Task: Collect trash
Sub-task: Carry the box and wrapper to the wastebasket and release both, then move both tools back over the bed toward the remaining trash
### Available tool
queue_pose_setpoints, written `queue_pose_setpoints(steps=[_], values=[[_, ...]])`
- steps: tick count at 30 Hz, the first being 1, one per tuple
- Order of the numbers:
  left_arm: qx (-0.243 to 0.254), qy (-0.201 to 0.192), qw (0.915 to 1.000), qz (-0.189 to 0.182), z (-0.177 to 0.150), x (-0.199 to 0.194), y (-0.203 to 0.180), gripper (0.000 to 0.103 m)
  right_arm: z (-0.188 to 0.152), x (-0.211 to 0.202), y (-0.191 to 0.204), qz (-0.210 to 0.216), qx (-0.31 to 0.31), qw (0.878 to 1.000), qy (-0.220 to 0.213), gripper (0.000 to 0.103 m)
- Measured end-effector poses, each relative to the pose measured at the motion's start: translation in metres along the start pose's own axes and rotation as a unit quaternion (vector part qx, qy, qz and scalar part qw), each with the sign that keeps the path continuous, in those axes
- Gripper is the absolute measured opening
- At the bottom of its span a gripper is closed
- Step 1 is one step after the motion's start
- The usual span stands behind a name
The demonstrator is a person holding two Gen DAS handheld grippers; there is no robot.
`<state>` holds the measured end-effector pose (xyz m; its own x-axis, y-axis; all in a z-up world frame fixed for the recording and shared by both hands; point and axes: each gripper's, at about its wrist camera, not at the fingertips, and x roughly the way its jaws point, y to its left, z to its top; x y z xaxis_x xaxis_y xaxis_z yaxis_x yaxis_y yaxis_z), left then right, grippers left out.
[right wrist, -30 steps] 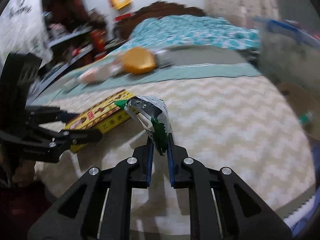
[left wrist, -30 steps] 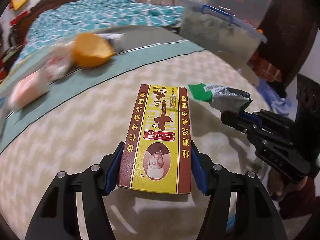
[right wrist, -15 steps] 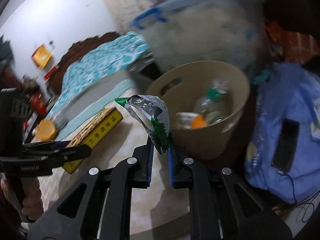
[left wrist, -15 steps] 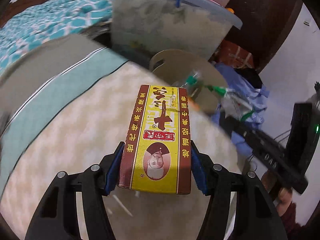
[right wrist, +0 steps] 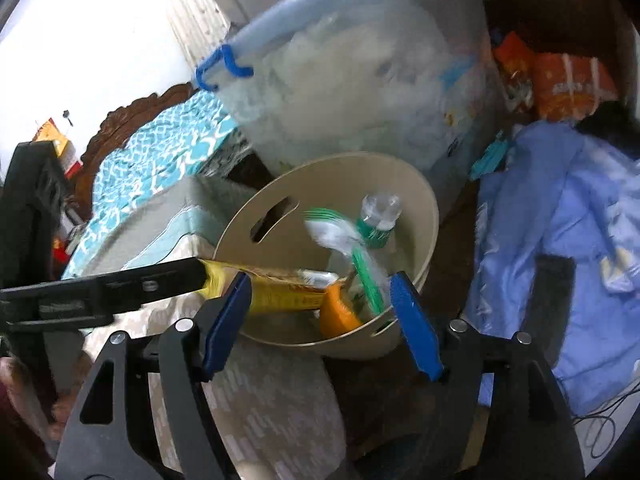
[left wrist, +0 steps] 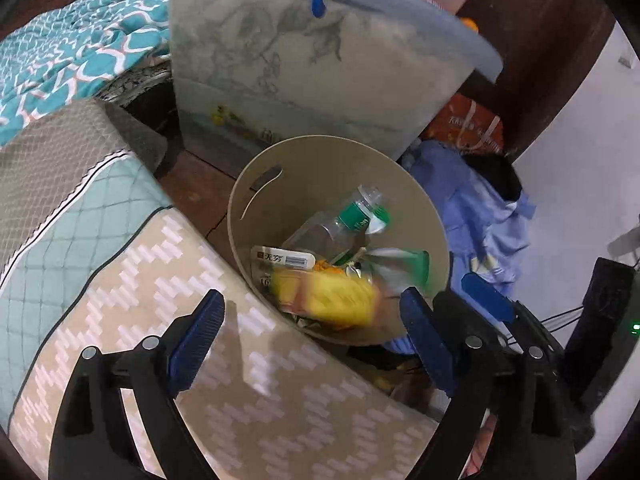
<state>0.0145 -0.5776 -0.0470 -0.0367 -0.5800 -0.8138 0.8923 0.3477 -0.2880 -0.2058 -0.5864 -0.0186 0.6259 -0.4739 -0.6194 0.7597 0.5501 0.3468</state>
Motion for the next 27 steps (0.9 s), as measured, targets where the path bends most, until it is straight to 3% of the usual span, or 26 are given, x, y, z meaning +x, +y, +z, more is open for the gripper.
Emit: queue_pose_setpoints(steps=[6,10,13,16,22,25,27], values=[[-0.018,-0.022,0.9996,0.002,-0.044,-0.056,0.032,0.085,0.003,-0.032,0.019,0.028,0.008,0.999,-0.046,0.073],[-0.038,-0.028,0.998,0.041,-0.093,-0.097,0.078,0.085,0.005,-0.04,0.054,0.069,-0.017,0.997,-0.043,0.073],[-0.069,-0.04,0.9929,0.088,-0.132,-0.132,0.12,0.085,0.002,-0.035,0.098,0.122,-0.048,0.991,-0.016,0.073],[-0.115,-0.06,0.9832,0.128,-0.174,-0.172,0.162,0.085,-0.003,-0.016,0.156,0.18,-0.09,0.979,0.032,0.073],[-0.173,-0.102,0.9561,0.213,-0.247,-0.237,0.22,0.085,-0.013,0.043,0.315,0.25,-0.229,0.934,0.109,0.077],[-0.198,-0.117,0.9421,0.244,-0.27,-0.257,0.243,0.085,-0.014,0.085,0.395,0.241,-0.277,0.919,0.143,0.08],[-0.225,-0.125,0.9389,0.229,-0.282,-0.264,0.256,0.083,-0.017,0.113,0.438,0.226,-0.308,0.911,0.155,0.087]])
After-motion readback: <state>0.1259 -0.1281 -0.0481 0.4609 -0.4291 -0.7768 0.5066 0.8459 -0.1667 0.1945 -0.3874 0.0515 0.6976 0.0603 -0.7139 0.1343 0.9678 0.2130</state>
